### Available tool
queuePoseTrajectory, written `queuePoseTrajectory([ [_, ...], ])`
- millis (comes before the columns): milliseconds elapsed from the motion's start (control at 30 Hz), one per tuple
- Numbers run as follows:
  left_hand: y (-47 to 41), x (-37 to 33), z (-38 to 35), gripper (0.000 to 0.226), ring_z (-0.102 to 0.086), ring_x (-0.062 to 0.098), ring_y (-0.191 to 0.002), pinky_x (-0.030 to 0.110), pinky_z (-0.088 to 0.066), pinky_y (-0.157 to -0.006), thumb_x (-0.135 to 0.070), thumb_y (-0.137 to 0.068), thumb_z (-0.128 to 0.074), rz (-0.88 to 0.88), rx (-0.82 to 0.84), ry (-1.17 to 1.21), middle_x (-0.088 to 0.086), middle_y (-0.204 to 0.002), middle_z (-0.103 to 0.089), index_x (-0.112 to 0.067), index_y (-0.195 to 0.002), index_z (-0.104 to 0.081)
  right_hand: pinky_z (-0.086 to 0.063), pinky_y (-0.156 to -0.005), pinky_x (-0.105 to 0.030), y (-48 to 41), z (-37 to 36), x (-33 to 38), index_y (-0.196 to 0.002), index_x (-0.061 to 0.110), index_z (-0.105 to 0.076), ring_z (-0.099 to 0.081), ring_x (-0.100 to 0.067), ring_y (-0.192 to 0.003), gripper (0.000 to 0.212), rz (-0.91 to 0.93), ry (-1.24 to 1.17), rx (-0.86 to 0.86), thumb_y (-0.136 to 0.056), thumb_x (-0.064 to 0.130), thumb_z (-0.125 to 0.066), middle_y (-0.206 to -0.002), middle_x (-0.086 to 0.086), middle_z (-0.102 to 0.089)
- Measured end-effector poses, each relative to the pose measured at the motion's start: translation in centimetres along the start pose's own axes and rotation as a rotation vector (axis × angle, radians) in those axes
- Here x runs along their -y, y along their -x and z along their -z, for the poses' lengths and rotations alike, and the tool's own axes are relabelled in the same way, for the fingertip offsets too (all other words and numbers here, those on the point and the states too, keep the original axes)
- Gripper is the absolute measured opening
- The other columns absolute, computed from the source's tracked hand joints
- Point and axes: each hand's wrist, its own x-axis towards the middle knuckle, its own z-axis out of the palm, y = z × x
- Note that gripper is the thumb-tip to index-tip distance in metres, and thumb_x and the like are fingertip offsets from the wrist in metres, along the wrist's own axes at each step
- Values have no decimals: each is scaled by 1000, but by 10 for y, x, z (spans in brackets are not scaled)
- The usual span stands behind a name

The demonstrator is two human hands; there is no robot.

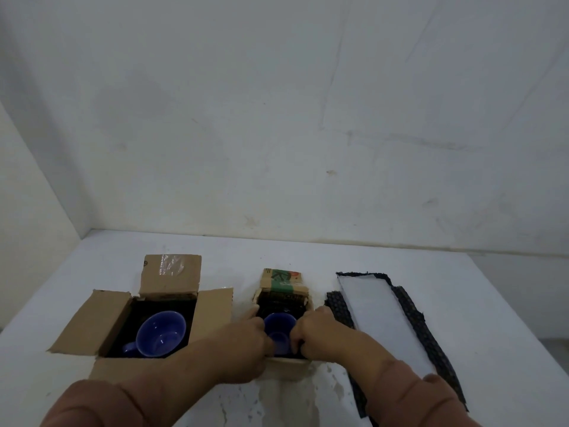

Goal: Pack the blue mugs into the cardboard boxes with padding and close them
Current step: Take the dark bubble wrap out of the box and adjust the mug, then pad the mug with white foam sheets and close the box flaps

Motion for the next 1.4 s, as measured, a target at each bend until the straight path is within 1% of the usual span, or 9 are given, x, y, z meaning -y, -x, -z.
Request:
queuePoseTrajectory([
  [100, 3, 1, 1, 34, -50, 22, -93, 45, -18, -111, -28, -91, -35, -2, -7, -6, 4, -91, -67, -20, -100, -67, -24, -96, -42, 2, 1, -1, -104, 28, -70, -49, -25, -111, 30, 7, 37, 2, -87, 13, -51, -115, 1, -66],
  [300, 4, -1, 1, 31, -45, 25, -109, 59, 1, -113, -23, -93, -38, 81, 74, 47, 4, -104, -65, -21, -105, -66, -26, -99, -45, 2, 3, 13, -109, 19, -69, -43, -31, -110, 29, -21, 186, 25, -92, 13, -47, -113, -11, -63],
  [600, 3, -8, 9, 31, -43, 28, -116, 65, 4, -111, -22, -95, -37, 105, 150, -5, 8, -111, -62, -18, -112, -62, -28, -97, -46, 3, 2, 15, -114, 18, -65, -45, -34, -108, 30, -35, 225, 20, -94, 19, -43, -114, -15, -59],
  [767, 2, -3, 16, 32, -45, 22, -114, 53, 11, -113, -29, -94, -37, 139, 91, 200, 5, -109, -63, -22, -107, -64, -41, -95, -31, 15, 12, -1, -105, 17, -72, -56, -23, -107, 29, -92, -233, -194, -89, 13, -48, -117, -7, -63],
  [900, -17, -8, 20, 32, -53, 20, -106, 37, -15, -113, -23, -97, -37, 191, -46, 265, 4, -113, -65, -20, -115, -65, -40, -80, -14, 41, 7, -34, -96, 15, -73, -59, -14, -100, 27, -321, -642, -432, -88, 6, -48, -109, -2, -64],
  [1000, -39, -30, 24, 33, -57, 19, -103, 28, -42, -96, -17, -98, -39, 220, -158, 532, 6, -119, -63, -15, -118, -65, -40, -80, -17, 62, -15, -62, -96, 17, -71, -56, -13, -97, 26, -481, -700, -405, -90, 8, -47, -114, -1, -62],
  [1167, -80, -83, 23, 33, -55, 16, -109, 21, -41, -91, -16, -97, -40, 123, -214, 691, 3, -121, -60, -18, -121, -62, -39, -86, -17, 95, -66, -106, -115, 12, -63, -54, -18, -114, 31, -707, -647, -316, -91, 6, -45, -129, -7, -55],
  [1300, -120, -121, 12, 32, -52, 17, -111, 18, -37, -87, -14, -95, -42, 304, 2, 982, 4, -126, -55, -15, -123, -59, -28, -100, -15, 106, -99, -117, -129, 13, -51, -43, -17, -127, 38, -706, -602, -259, -92, 6, -43, -139, -7, -43],
  [1400, -147, -139, 3, 17, -51, 16, -91, 24, -43, -76, -5, -93, -45, 551, 164, 1367, 8, -104, -57, -12, -100, -60, -27, -103, -16, 103, -112, -115, -126, 12, -53, -42, -15, -126, 40, -652, -545, -251, -89, 3, -45, -140, -5, -42],
])
